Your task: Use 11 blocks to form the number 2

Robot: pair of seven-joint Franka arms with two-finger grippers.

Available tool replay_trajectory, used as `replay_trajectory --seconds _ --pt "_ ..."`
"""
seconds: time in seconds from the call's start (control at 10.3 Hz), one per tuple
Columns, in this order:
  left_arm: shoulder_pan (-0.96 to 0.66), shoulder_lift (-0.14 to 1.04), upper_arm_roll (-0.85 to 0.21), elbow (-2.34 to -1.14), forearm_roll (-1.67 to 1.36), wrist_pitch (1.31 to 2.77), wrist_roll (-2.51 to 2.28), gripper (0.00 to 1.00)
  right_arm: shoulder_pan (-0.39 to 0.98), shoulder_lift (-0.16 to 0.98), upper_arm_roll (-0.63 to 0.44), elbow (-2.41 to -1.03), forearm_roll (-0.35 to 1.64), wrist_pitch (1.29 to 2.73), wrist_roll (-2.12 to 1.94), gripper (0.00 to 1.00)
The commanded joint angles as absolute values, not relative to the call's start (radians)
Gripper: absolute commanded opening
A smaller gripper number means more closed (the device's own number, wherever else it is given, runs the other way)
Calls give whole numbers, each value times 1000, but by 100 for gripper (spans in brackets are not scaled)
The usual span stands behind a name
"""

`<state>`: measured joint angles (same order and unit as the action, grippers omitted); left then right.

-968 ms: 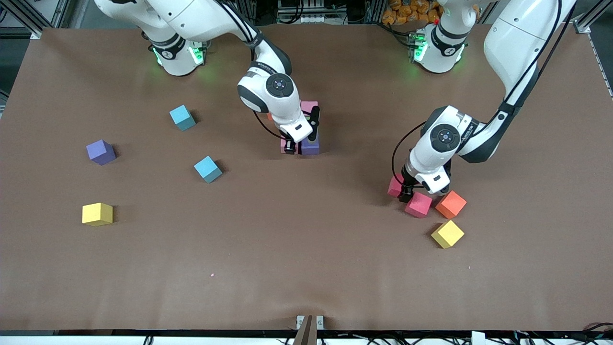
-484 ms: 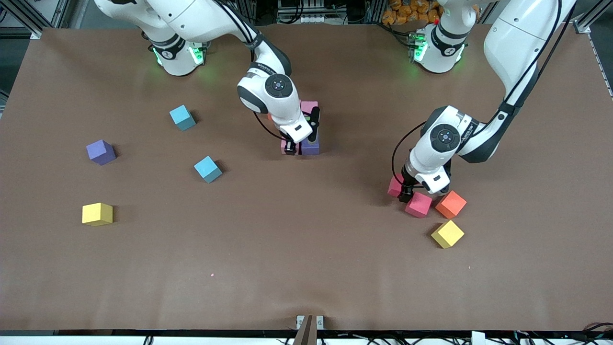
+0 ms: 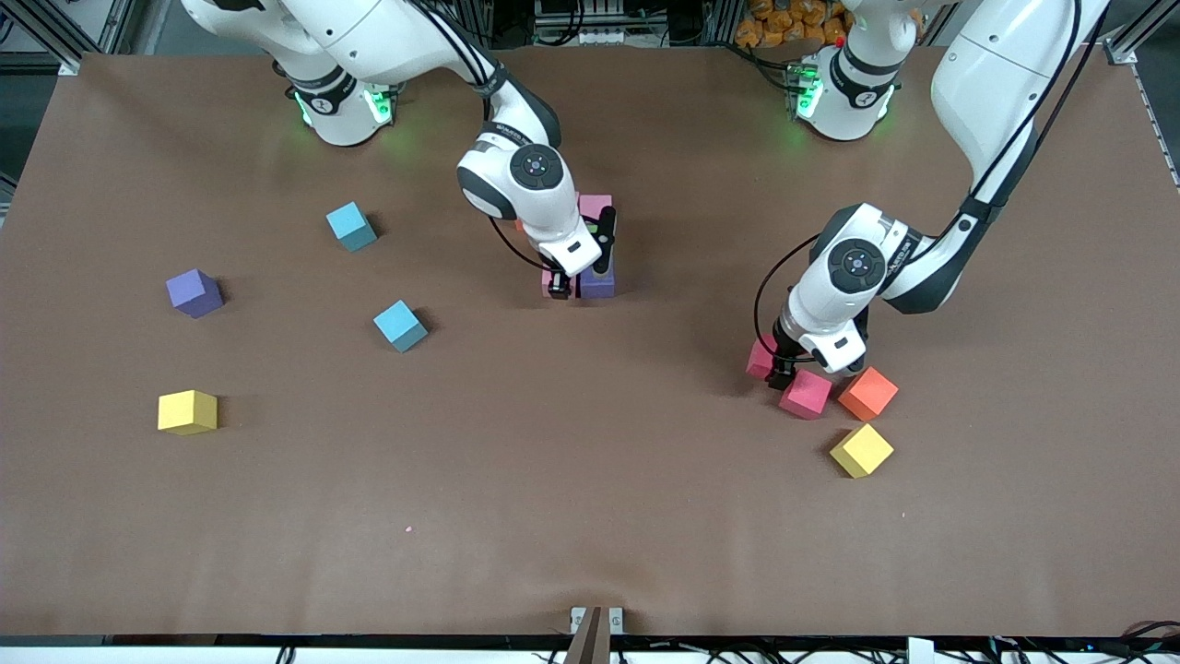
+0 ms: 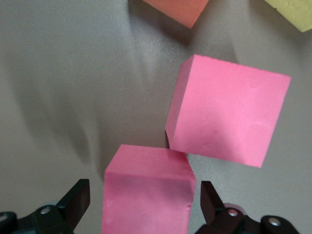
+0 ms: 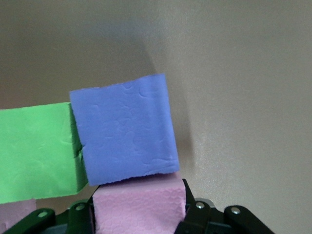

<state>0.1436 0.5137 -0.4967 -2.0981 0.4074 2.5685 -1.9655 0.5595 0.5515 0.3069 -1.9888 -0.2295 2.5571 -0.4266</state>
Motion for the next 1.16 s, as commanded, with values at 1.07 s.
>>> replay_trajectory --seconds 1.07 --pt "144 520 -500 -2089 437 2565 -1980 100 565 560 313 -1980 -241 2569 -410 37"
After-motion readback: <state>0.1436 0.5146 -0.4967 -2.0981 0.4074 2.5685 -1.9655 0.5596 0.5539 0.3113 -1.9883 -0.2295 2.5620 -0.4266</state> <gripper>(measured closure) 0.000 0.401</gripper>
